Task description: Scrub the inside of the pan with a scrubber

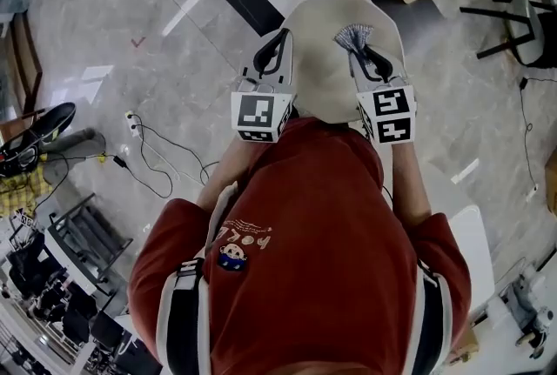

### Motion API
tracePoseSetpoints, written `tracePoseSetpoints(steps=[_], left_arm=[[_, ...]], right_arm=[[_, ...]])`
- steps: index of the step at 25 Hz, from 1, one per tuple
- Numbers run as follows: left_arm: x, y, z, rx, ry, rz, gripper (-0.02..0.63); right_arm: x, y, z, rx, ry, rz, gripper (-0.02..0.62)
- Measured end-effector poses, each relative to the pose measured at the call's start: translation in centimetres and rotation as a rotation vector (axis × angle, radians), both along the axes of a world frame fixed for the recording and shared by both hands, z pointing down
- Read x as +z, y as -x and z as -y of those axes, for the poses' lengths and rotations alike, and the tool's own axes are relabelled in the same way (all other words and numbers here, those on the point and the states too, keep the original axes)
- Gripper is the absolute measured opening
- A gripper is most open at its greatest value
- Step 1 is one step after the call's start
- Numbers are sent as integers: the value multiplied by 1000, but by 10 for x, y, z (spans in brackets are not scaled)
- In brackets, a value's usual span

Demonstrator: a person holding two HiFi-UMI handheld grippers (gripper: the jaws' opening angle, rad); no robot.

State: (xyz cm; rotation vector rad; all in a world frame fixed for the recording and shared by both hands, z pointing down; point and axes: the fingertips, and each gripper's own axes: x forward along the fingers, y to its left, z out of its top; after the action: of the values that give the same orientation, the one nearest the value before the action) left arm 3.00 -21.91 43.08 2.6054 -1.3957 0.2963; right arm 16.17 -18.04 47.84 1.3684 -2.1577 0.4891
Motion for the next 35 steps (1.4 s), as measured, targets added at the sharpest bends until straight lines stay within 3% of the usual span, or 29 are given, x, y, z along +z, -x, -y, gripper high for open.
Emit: tracePoseSetpoints(steps=[9,22,27,35], left_arm=[[-70,-14,14,-20,-86,-56,6],[-160,-29,29,-27,-278,-108,6],[-183,-31,26,-41,-360,-87,6],[-185,-28,30,-56,-347,-86,6]], right_arm=[[-102,-49,10,217,-318,155,95],[-218,-89,21,335,-721,145,100],[-236,-93,26,359,-781,135,104],[-241,-99,30,384,-802,138,104]])
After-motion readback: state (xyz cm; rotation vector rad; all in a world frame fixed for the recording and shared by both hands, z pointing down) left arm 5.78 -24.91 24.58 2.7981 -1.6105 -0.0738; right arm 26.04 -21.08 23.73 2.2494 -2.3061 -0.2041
